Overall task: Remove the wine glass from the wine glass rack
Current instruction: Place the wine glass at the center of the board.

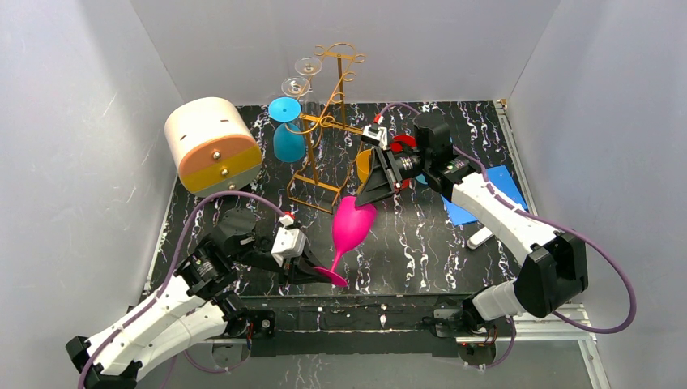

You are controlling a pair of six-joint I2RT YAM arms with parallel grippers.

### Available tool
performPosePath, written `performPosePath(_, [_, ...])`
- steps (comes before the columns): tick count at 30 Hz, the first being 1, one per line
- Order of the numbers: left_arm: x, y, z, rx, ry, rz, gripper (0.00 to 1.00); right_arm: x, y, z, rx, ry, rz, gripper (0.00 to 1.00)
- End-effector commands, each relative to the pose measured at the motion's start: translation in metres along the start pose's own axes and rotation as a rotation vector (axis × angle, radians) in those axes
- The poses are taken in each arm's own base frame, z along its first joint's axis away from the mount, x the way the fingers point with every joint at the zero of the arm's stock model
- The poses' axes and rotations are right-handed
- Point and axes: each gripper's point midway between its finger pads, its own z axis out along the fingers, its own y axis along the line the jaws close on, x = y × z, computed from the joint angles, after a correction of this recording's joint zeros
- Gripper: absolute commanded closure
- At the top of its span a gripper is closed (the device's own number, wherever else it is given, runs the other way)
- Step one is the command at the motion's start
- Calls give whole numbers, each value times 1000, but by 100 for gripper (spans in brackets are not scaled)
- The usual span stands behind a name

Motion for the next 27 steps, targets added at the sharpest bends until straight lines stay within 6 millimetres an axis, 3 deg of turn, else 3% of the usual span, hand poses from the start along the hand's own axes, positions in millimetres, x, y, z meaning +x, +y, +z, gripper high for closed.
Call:
performPosePath(1, [-2,2,-3,-34,1,2,100,6,17,-3,-51,46,-82,68])
performPosePath(19, [-4,3,-3,-35,-4,7,100,17,13,0,-77,97,-50,74])
performPosePath(27, [-5,7,-3,-56,-6,15,100,18,15,1,-81,102,-57,85])
